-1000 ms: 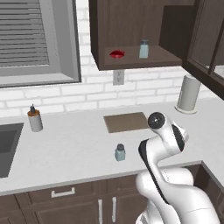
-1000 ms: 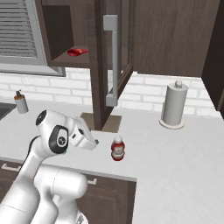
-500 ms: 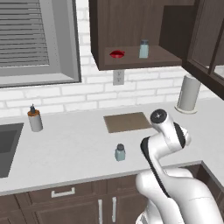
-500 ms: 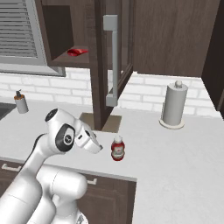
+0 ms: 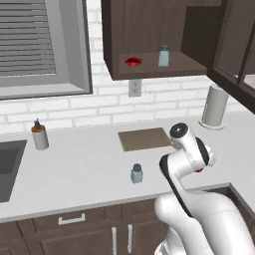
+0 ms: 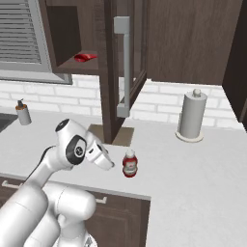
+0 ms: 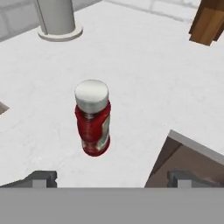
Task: Put the shaker and condiment bottle from the counter next to their counterparts in the cabinet.
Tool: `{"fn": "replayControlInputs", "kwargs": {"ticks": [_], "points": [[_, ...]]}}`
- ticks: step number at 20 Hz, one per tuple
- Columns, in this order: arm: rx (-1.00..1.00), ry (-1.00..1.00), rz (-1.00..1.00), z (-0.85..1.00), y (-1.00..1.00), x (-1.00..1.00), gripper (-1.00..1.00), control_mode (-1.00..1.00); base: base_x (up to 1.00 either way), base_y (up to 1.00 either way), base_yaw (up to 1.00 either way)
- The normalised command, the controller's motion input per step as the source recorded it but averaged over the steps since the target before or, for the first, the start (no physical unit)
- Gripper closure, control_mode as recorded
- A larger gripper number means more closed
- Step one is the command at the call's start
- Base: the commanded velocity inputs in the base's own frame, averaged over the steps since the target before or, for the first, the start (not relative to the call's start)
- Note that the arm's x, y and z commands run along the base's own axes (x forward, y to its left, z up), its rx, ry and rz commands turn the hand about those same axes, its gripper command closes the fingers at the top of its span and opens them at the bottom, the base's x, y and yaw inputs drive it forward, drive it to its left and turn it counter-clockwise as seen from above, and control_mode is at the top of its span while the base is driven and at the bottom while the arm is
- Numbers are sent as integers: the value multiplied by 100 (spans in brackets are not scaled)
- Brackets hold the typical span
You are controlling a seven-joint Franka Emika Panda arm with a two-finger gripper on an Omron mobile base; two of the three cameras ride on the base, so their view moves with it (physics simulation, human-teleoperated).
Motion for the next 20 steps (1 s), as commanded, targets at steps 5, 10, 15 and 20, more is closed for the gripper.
{"fn": "replayControlInputs", "kwargs": {"ticks": [5,10,15,20], "points": [[1,0,0,-37,-2,0,-100,-100,0,0,0],[5,0,-1,-30,-7,0,-100,-100,0,0,0],[4,-3,0,-20,-11,12,-100,-100,0,0,0],[0,-2,0,-10,-1,34,-100,-100,0,0,0]]}}
